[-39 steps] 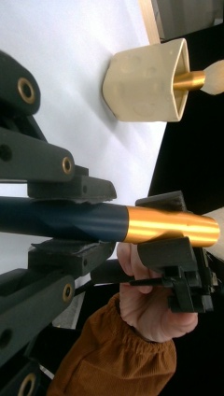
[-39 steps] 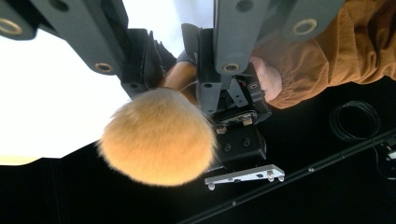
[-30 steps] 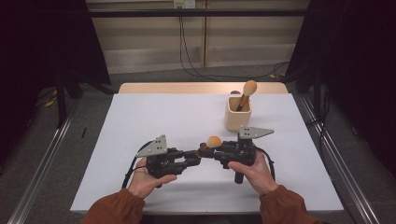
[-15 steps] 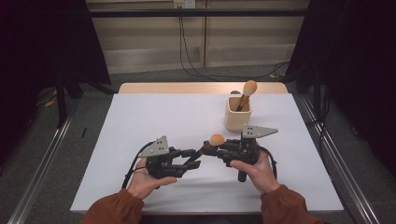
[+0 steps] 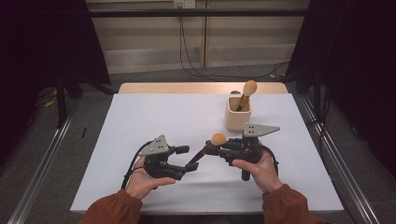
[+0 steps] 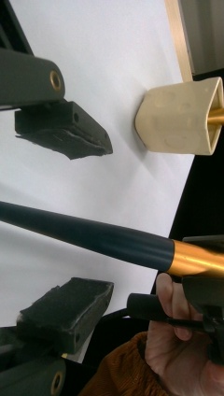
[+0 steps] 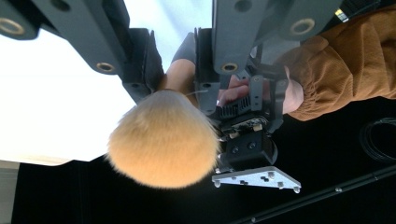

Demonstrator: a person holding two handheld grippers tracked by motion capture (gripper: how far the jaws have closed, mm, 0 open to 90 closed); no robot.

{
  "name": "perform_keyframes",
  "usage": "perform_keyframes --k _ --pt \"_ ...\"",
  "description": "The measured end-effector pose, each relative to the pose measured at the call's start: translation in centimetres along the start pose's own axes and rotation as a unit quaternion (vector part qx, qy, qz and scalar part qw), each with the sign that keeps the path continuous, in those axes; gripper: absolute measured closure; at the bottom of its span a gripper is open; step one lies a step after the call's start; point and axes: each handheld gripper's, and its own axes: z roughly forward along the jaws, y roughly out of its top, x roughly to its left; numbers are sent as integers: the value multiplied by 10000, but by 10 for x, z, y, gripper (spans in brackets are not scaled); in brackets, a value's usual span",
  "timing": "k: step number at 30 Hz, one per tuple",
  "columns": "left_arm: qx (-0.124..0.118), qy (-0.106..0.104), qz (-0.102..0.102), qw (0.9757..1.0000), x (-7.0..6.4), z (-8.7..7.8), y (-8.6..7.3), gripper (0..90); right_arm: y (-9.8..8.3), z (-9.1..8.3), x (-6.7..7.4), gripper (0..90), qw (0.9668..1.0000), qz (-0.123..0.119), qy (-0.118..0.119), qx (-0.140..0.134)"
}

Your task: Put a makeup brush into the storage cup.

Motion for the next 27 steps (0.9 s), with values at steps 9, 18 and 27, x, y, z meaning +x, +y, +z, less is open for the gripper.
perform_keyframes --k 9,18,27 --pt "123 252 69 9996 1 -5 0 151 4 -6 -1 737 9998 -54 -140 93" --pt "231 657 19 9976 8 -17 -1 53 5 -10 -3 737 9992 -52 -317 223" --pt "88 820 67 9966 7 -29 -3 34 8 -16 -6 737 9981 0 -501 356"
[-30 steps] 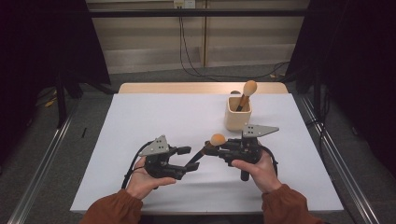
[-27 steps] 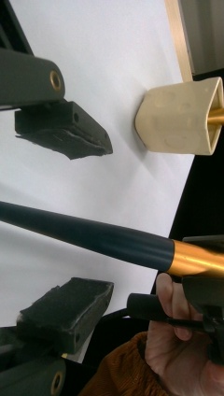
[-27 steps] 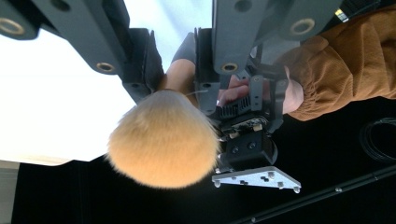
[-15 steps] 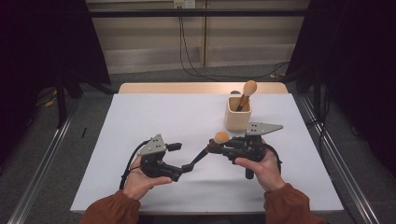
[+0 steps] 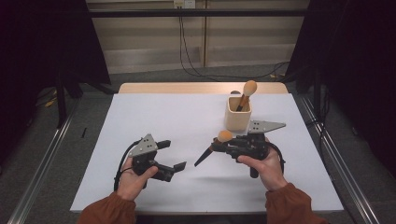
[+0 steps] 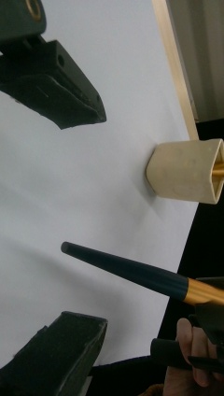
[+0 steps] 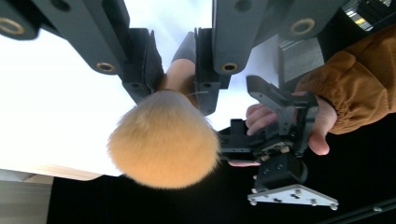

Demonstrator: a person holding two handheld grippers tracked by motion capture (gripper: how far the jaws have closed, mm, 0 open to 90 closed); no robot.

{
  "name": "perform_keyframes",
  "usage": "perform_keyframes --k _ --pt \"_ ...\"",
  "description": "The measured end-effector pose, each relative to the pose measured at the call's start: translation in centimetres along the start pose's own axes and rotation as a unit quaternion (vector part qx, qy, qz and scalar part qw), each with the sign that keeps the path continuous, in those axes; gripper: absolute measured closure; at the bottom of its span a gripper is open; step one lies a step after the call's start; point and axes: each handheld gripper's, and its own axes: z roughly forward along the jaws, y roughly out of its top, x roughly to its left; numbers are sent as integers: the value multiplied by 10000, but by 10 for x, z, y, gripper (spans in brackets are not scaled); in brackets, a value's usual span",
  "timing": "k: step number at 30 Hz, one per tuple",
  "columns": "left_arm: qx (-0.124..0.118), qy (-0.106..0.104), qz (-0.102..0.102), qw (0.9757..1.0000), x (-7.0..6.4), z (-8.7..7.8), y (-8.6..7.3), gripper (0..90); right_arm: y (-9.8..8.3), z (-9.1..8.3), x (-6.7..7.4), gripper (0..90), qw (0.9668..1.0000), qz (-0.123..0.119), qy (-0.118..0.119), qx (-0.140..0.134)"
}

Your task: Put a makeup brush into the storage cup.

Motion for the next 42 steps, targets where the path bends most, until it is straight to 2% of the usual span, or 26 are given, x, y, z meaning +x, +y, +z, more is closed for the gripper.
perform_keyframes --k 7,10,19,27,32,36,40,42 --pt "-53 238 94 9997 2 -16 -7 27 1 -7 -2 737 10000 37 -69 -52" --pt "-140 281 -2 9995 3 -23 -9 27 2 -10 -3 737 9999 64 -128 -49" --pt "-143 504 -76 9986 6 -40 -17 27 6 -19 -10 737 9996 59 -291 6" --pt "-264 730 -184 9968 3 -56 -25 27 11 -30 -14 737 9990 51 -448 -10" --pt "-381 778 -340 9957 5 -63 -30 27 15 -37 -17 737 9983 20 -574 -21" --pt "-366 781 -409 9954 4 -70 -35 27 18 -42 -20 737 9977 14 -676 -40" --pt "-368 840 -431 9948 4 -78 -43 27 22 -49 -23 737 9968 -37 -793 -14" --pt "-425 949 -435 9936 5 -81 -45 27 25 -53 -24 737 9960 -56 -889 -21"
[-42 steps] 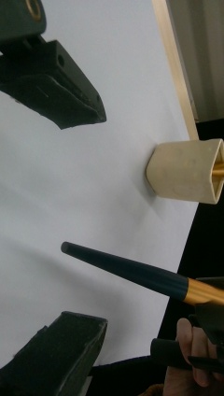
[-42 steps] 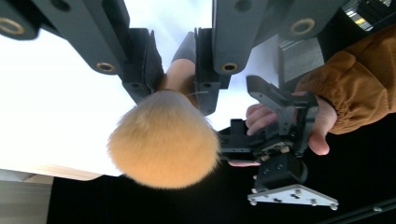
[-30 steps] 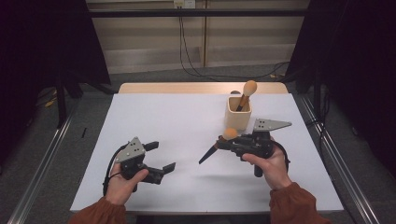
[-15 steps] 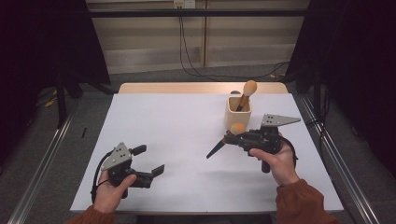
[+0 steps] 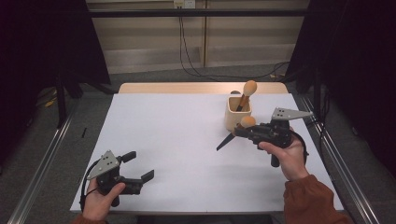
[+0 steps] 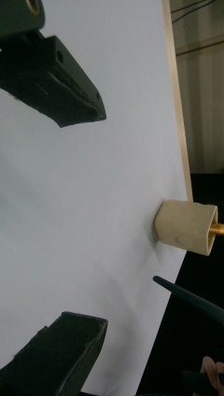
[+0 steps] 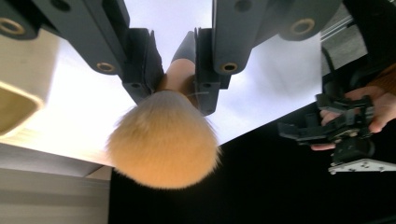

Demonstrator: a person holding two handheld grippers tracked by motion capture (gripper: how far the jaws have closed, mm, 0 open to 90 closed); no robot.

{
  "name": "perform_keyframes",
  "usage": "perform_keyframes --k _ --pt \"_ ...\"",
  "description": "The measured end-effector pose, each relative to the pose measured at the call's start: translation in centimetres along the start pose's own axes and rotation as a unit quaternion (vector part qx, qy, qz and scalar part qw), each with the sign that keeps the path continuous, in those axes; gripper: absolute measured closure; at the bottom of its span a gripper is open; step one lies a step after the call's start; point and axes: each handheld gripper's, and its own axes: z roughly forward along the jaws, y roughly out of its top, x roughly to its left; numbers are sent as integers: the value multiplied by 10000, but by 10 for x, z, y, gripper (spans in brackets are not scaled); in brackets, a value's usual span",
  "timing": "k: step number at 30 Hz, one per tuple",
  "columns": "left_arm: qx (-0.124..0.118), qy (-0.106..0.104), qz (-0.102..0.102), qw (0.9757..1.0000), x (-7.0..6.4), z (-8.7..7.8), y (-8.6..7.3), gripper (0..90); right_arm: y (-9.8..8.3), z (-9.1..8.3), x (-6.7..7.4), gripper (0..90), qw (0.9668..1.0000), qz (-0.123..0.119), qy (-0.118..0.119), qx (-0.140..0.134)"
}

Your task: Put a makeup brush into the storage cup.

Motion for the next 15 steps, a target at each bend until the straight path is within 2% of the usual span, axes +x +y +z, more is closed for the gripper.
perform_keyframes --k 4,6,9,10,15 --pt "-125 110 -50 9998 2 -3 -1 27 6 -7 -5 737 9999 -37 -144 -46" --pt "-195 80 -139 9997 3 -4 -2 27 9 -10 -8 737 9997 -51 -209 -70" --pt "-229 141 -98 9996 4 -4 -1 27 12 -14 -12 737 9994 -52 -321 -87" --pt "-226 105 -147 9996 4 -4 -2 27 14 -14 -14 737 9993 -54 -350 -80" --pt "-128 158 -70 9998 5 -2 -4 27 22 -17 -20 737 9988 -87 -470 -123"
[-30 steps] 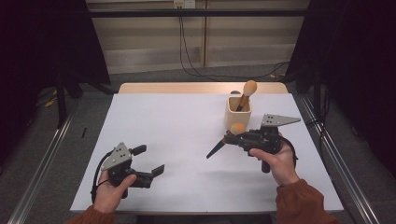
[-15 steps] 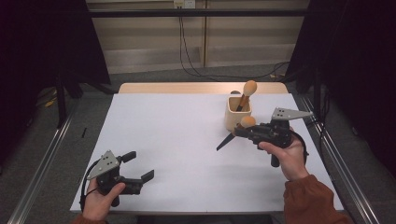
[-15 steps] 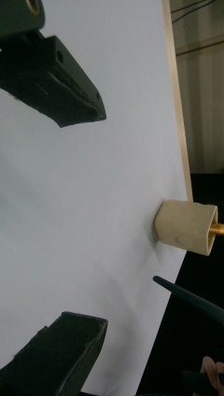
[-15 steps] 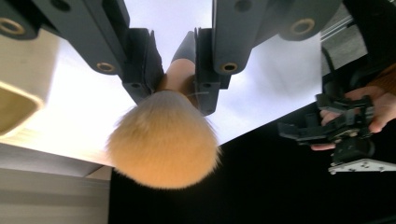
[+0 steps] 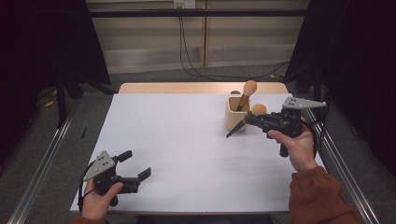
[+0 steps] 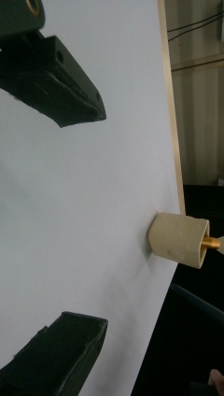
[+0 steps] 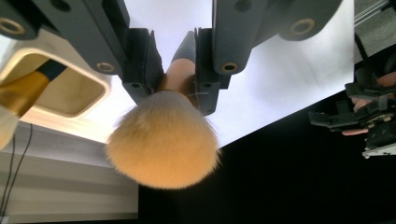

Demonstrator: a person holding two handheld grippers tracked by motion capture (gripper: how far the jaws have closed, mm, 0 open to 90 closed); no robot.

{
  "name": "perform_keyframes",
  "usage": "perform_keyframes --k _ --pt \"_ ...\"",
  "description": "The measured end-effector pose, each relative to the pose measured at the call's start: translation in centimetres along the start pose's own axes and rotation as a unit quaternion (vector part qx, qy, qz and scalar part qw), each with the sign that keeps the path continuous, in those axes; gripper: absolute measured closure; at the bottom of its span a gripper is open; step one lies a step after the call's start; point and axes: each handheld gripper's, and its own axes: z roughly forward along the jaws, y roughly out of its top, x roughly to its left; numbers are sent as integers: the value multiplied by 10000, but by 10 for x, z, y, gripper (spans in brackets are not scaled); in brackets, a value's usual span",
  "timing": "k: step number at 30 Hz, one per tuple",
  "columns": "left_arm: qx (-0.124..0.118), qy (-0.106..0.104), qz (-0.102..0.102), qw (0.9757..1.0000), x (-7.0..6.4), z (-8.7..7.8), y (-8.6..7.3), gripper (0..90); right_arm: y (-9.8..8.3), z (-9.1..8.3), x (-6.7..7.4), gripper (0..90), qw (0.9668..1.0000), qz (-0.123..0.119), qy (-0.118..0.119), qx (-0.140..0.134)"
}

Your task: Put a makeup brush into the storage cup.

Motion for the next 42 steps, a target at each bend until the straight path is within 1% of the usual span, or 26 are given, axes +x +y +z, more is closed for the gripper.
perform_keyframes --k 1,3,5,10,13,16,19,23,29,35,42 --pt "1 62 11 10000 1 0 -1 27 2 -1 -1 737 10000 -11 -26 -1" --pt "19 101 1 9999 2 0 -2 29 7 -3 -3 737 10000 -21 -60 -46" --pt "11 88 -23 10000 3 -1 -2 29 12 -6 -5 737 9999 -29 -106 -117" --pt "20 82 50 10000 1 -1 -1 29 21 -10 -12 737 9996 -52 -230 -141" --pt "30 86 81 9999 1 -1 -1 29 25 -13 -15 737 9994 -26 -295 -186" --pt "15 89 54 9999 2 -1 -1 29 29 -17 -19 737 9990 -32 -369 -234" --pt "5 94 74 9999 2 -1 -1 29 34 -18 -23 737 9988 -21 -429 -245" --pt "15 78 78 9999 1 -1 -1 29 41 -17 -25 737 9985 -66 -502 -200" --pt "8 79 75 9999 1 -1 -1 29 54 -16 -32 738 9975 -89 -659 -252" --pt "29 57 103 9999 1 -2 -1 29 61 -15 -39 737 9963 -89 -813 -281" --pt "40 41 118 9999 1 -2 0 29 64 -9 -47 737 9953 -87 -947 -193"
